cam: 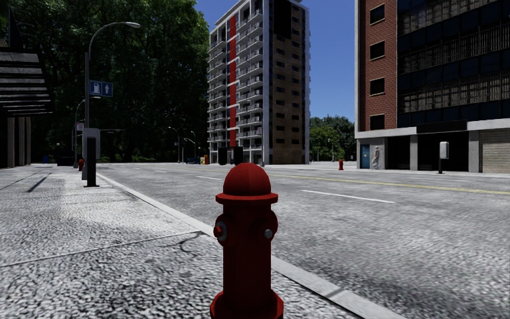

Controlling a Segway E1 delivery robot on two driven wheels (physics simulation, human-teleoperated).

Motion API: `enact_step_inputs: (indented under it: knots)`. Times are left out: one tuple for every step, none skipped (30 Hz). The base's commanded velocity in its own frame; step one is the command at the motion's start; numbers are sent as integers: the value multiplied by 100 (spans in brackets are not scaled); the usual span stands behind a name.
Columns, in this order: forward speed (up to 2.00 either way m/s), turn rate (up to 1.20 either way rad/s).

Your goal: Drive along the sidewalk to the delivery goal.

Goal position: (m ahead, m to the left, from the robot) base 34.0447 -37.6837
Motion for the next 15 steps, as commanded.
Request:
enact_step_inputs:
  knots:
    - [0, 0]
    - [0, 0]
    - [0, 0]
    - [0, 0]
    - [0, 0]
    - [0, 0]
    - [0, 0]
    - [0, 0]
    - [0, 0]
    - [0, 0]
    - [0, 0]
    - [0, 0]
    - [0, 0]
    - [0, 0]
    - [0, 0]
